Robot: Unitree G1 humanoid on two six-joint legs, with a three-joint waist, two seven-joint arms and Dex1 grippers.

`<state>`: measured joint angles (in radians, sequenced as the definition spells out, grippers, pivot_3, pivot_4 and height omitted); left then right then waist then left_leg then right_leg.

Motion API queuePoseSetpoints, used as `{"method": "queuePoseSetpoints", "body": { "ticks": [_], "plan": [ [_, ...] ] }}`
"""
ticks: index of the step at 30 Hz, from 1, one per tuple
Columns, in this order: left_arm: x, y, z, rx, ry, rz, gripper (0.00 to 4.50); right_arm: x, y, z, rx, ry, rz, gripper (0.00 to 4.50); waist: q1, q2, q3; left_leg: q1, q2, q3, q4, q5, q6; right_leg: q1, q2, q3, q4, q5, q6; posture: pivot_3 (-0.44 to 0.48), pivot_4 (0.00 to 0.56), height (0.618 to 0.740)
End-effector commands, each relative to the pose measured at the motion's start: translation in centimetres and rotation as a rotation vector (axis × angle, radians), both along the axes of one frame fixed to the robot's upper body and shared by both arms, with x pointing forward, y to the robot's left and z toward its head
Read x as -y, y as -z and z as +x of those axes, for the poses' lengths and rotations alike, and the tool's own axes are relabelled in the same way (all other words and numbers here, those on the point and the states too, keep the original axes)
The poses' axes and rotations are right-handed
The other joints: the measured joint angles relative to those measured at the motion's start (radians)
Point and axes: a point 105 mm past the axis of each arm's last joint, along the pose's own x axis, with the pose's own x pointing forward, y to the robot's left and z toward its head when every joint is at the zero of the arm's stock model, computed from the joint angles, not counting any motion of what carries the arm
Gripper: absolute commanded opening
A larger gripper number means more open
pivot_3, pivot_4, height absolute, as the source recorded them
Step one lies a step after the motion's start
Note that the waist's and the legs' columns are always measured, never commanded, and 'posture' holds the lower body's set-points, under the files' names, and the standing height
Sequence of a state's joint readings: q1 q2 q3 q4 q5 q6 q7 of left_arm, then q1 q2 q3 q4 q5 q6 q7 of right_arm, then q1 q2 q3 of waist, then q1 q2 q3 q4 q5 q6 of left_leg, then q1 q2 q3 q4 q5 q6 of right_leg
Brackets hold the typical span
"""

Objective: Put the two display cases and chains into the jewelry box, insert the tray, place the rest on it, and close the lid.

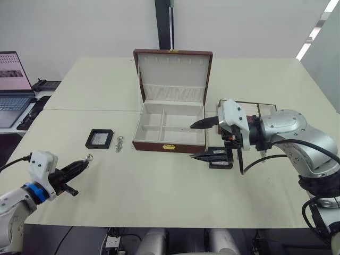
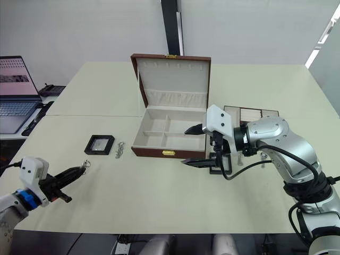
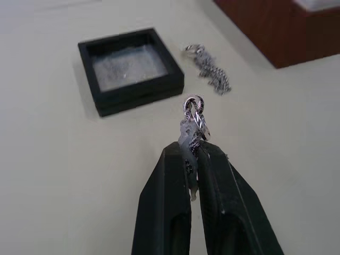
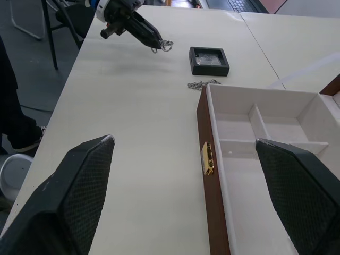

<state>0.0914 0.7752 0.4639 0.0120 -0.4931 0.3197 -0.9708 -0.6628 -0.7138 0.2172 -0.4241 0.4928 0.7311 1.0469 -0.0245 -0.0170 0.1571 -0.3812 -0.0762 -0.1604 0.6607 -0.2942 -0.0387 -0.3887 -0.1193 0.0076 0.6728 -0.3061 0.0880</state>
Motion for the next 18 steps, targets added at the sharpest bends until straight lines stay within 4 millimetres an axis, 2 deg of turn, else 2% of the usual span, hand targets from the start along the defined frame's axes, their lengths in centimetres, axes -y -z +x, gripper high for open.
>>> {"method": "queuePoseSetpoints", "body": {
  "ticks": [1,4,6,10,13,18],
  "plan": [
    [2.3,-3.0,1.0,0.068,0.136,0.009,0.01,0.1,-0.8,-0.3,0.052,0.023,0.018,4.5,-0.002,0.0,0.0,0.0,0.0,0.0,0.0,0.0,0.0,0.0,0.0,0.0,0.0,0.0,0.0,0.0,0.15,0.74],
    [5.2,-5.8,2.6,0.114,0.256,0.009,0.01,0.0,-0.8,-0.3,0.057,0.065,0.043,4.5,-0.004,0.0,0.0,0.0,0.0,0.0,0.0,0.0,0.0,0.0,0.0,0.0,0.0,0.0,0.0,0.0,0.15,0.74],
    [6.6,-6.9,3.4,0.122,0.304,0.03,0.01,-0.2,-0.8,-0.2,0.064,0.09,0.055,4.5,-0.006,0.0,0.0,0.0,0.001,0.0,0.0,0.0,0.0,0.0,0.001,0.0,0.001,0.0,0.0,0.0,0.15,0.74],
    [8.6,-8.3,5.0,0.133,0.36,0.086,0.01,-0.3,-0.9,0.1,0.075,0.135,0.075,4.5,-0.011,0.0,0.0,0.0,0.0,0.001,0.0,0.0,0.0,0.0,0.001,0.001,0.001,0.0,0.0,0.0,0.15,0.74],
    [10.9,-9.3,7.1,0.145,0.394,0.145,0.01,-0.4,-1.1,0.7,0.084,0.205,0.102,4.5,-0.008,-0.001,0.0,0.0,0.0,0.0,0.0,0.0,0.0,-0.001,0.002,0.0,0.001,0.0,0.0,0.0,0.15,0.74],
    [13.9,-9.9,10.7,0.141,0.374,0.205,0.01,-0.7,-1.2,1.7,0.094,0.297,0.121,4.5,-0.006,-0.001,0.0,0.0,-0.001,0.0,0.001,0.0,0.0,0.0,0.001,0.0,0.002,0.0,0.0,0.0,0.15,0.74]
  ]
}}
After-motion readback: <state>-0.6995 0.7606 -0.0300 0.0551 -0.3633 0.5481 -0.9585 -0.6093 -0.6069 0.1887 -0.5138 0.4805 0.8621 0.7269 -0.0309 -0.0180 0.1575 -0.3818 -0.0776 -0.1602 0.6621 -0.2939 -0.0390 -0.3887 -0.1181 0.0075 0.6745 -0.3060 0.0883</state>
